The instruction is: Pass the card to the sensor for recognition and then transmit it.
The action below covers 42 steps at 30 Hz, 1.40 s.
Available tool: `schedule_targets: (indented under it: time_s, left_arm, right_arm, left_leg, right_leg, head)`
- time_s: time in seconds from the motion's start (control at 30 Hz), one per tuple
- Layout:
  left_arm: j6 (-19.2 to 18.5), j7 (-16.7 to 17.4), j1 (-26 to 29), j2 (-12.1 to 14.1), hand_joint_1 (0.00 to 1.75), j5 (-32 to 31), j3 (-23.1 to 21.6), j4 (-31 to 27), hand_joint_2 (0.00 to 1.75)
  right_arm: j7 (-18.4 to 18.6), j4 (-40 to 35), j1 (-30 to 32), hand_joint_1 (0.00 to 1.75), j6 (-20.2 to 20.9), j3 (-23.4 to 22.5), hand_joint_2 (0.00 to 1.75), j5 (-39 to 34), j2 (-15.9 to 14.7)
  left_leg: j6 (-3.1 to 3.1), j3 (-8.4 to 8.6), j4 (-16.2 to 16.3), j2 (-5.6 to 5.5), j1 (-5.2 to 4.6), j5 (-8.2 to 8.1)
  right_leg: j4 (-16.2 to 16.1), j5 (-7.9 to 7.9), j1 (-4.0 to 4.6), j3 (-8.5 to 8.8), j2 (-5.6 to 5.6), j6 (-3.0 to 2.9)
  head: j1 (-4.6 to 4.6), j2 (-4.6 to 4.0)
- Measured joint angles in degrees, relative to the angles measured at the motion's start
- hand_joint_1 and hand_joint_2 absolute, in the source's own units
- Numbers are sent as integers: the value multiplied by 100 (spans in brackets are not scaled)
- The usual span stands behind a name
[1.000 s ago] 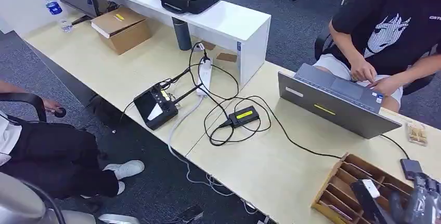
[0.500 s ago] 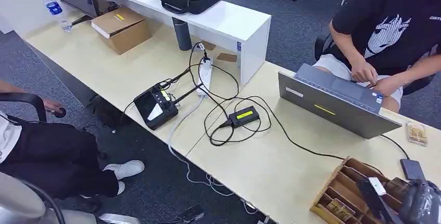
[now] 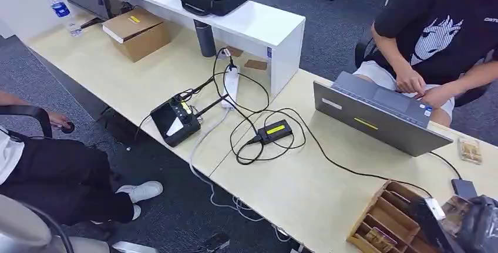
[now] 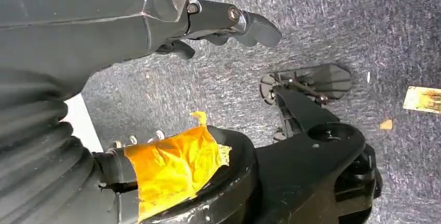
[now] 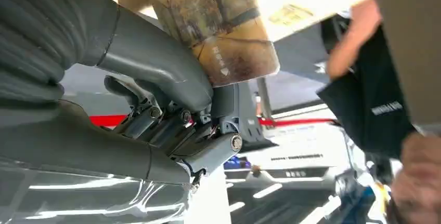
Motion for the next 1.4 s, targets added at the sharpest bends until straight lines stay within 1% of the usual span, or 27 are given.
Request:
schedule_targets:
  time_s: [0.1,0.17,0.2,0.27,0.3,0.37,0.47,0.53,0.57,0.6,0.63,0.8,0.97,1.17,1.3,1.37,1.4]
  left_arm:
    - [-13,-13,2,0,0,76,-101,0,175]
    - [-15,-24,-1,0,0,109,-136,0,175]
    - [-15,-31,-1,0,0,122,-170,0,175]
    - [-15,-33,0,0,0,155,-223,0,175]
    - [-15,-39,0,0,0,175,-238,0,175]
    - [-15,-48,-2,0,0,188,-271,0,175]
    - [-15,-46,-20,2,0,201,-363,0,175]
    - [-15,-20,-48,4,0,199,-417,0,175]
    - [-15,17,-75,4,0,199,-457,0,175]
    - [-13,57,-98,11,0,199,-501,0,175]
    - [0,79,-122,15,0,190,-531,-2,175]
    - [96,314,-262,70,0,118,-745,-111,175]
    - [142,437,-373,114,0,70,-905,-245,175]
    - [144,446,-378,114,0,68,-916,-253,175]
    - [168,481,-427,127,0,44,-1003,-356,175]
    - [179,518,-430,138,0,44,-1071,-400,175]
    - [181,520,-429,140,0,50,-1071,-400,175]
  right_arm:
    - [-57,-330,18,169,-136,-4,175,-20,-11]
    - [-76,-518,19,168,-151,-15,175,-11,-24]
    - [-85,-599,19,171,-153,-22,175,-13,-26]
    - [-101,-763,18,168,-190,-37,175,-13,-31]
    - [-109,-852,14,171,-208,-37,175,-15,-33]
    - [-120,-1029,-10,168,-197,-37,175,-22,-37]
    - [-166,-1180,-170,169,-50,-33,175,-101,-39]
    - [-188,-1173,-360,171,215,-15,175,-197,-37]
    - [-192,-1154,-475,175,323,2,175,-242,-37]
    - [-192,-1112,-592,173,396,24,175,-243,-35]
    - [-183,-1059,-718,175,477,46,175,-254,-28]
    - [-15,-377,-1545,175,892,212,175,-323,96]
    - [144,423,-2268,175,1106,291,175,-312,245]
    - [147,463,-2295,175,1117,291,175,-310,256]
    - [192,1083,-2716,171,1178,341,175,-227,431]
    - [190,1283,-2771,169,1172,411,175,-188,566]
    - [190,1301,-2771,169,1172,431,175,-177,586]
  left_leg:
    - [0,0,0,0,0,0]
    - [0,0,0,2,0,0]
    - [0,0,0,2,0,0]
    - [0,-1,0,2,0,0]
    - [0,-1,0,2,0,0]
    - [0,-1,0,2,-1,0]
    - [0,-1,0,2,0,1]
    - [-1,-2,0,2,-1,3]
    - [-1,-3,0,2,-1,4]
    - [-1,-3,0,1,-1,5]
    - [-1,-3,0,1,0,7]
    - [-7,-3,0,1,0,16]
    - [-4,-4,0,-2,0,19]
    - [-4,-4,0,-2,0,19]
    - [-4,-4,0,-2,0,18]
    - [-4,-5,0,-2,0,18]
    - [-4,-5,0,-2,0,18]
  right_leg:
    - [1,0,0,-1,0,0]
    - [1,0,0,0,1,0]
    - [1,0,0,0,0,0]
    - [1,0,0,0,1,0]
    - [0,1,0,1,0,0]
    - [0,2,0,1,0,2]
    - [1,4,0,1,1,3]
    - [1,6,0,1,1,3]
    - [1,6,0,1,0,4]
    - [2,7,0,1,0,4]
    - [2,8,0,2,-1,3]
    - [4,17,0,-1,0,-1]
    - [5,18,0,0,-2,0]
    - [5,18,0,0,-2,0]
    - [4,18,0,-1,-2,0]
    - [3,18,0,-2,-2,-1]
    - [4,18,0,-2,-1,-1]
  head:
    - [0,0]
    - [0,0]
    - [0,0]
    - [0,0]
    - [0,0]
    - [0,0]
    - [2,0]
    - [0,0]
    - [2,0]
    - [0,0]
    - [0,0]
    - [-2,0]
    - [0,0]
    - [0,0]
    - [2,0]
    - [0,0]
    - [0,0]
